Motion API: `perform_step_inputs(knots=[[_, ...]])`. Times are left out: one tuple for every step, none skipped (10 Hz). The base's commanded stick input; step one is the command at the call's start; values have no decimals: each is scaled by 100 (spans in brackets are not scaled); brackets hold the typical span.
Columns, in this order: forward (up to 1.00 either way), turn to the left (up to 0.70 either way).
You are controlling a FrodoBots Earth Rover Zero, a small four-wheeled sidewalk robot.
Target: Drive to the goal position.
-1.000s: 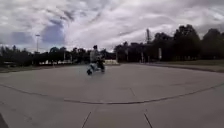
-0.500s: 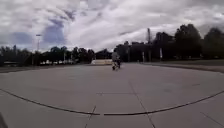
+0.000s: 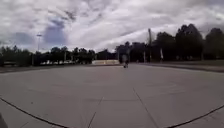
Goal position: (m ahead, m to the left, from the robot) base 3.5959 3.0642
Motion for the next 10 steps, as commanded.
perform_step_inputs(knots=[[70, 1], [70, 1], [70, 1], [70, 1], [70, 1], [70, 1], [70, -9], [70, -34], [70, -34], [70, -34]])
